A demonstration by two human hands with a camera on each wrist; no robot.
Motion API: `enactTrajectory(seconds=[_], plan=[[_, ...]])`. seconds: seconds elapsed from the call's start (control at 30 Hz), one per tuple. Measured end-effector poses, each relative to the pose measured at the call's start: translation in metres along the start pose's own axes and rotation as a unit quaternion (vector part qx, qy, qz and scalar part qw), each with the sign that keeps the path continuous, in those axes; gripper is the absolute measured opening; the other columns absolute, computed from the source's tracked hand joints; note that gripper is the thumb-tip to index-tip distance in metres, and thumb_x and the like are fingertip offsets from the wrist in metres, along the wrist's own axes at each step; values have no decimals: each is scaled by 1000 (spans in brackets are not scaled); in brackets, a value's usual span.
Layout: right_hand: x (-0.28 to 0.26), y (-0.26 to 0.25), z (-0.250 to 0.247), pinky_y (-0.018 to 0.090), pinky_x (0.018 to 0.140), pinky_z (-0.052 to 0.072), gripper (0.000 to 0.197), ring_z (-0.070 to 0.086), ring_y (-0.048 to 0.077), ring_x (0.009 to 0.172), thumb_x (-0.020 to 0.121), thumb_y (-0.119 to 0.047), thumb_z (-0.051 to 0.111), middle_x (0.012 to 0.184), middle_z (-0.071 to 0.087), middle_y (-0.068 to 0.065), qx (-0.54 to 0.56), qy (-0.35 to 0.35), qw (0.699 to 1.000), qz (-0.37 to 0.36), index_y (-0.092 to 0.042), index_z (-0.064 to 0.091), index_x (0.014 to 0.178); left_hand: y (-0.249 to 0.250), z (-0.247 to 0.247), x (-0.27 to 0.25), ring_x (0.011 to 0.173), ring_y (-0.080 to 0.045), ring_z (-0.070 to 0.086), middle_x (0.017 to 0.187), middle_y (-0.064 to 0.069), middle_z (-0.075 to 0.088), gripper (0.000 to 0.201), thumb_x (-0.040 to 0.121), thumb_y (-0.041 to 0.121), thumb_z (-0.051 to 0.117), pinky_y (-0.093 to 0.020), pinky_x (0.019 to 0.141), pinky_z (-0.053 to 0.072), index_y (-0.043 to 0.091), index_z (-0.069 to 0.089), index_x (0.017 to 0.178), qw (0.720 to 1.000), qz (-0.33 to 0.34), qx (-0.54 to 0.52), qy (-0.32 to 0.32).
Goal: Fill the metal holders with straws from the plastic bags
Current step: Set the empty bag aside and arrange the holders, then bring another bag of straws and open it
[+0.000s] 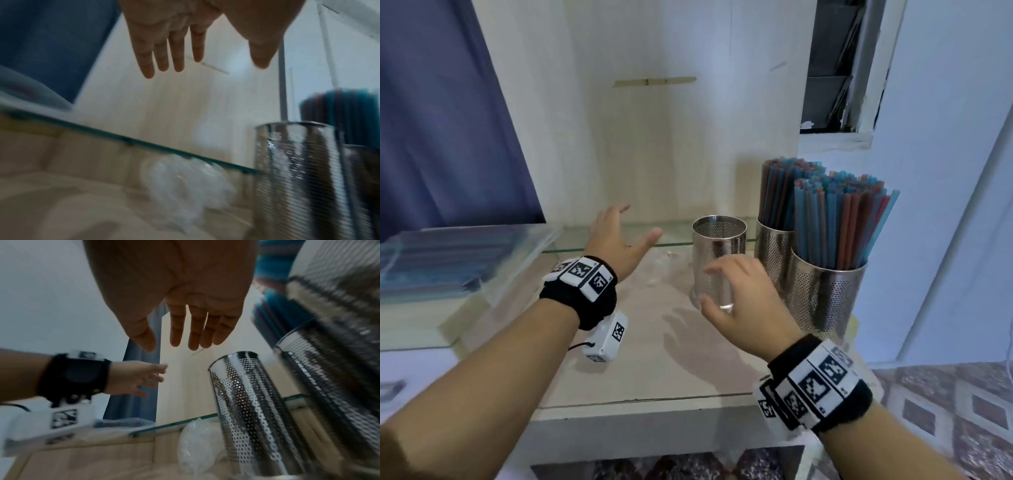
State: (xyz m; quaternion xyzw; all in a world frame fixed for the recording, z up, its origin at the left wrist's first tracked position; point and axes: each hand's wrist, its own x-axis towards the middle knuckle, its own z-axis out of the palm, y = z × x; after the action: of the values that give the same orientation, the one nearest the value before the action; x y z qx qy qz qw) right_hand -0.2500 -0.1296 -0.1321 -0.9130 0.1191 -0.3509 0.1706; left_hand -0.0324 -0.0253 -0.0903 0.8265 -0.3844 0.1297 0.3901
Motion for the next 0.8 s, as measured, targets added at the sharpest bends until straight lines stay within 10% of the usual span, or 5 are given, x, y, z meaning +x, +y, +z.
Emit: enactTrajectory(seconds=[0.37, 0.6, 0.8], plan=[[100, -46, 104, 37, 105, 37, 42, 41, 24, 131, 93, -39, 60, 139, 45, 3, -65, -247, 966, 28, -23, 54, 132, -131, -121, -21, 138, -37, 29, 150, -17, 33, 88, 78, 50, 72, -49, 110, 32, 18, 29, 149, 945, -197, 259, -5], [131, -44, 94, 51, 108, 26, 55, 40, 36, 132, 77, -32, 71, 144, 46, 15, -227, 58, 969, 79, -16, 59, 128, -164, -135, -24, 131, -33, 39, 144, -9, 40, 85, 78, 56, 67, -47, 103, 37, 30, 26, 148, 908, -202, 353, -102], [130, 0, 60, 55, 112, 23, 76, 29, 46, 136, 78, -47, 71, 143, 37, 31, -214, 84, 924, 305, -8, 42, 136, -165, -136, -15, 128, -31, 40, 138, -6, 42, 62, 84, 52, 66, -46, 101, 37, 34, 44, 139, 899, -203, 379, -80]])
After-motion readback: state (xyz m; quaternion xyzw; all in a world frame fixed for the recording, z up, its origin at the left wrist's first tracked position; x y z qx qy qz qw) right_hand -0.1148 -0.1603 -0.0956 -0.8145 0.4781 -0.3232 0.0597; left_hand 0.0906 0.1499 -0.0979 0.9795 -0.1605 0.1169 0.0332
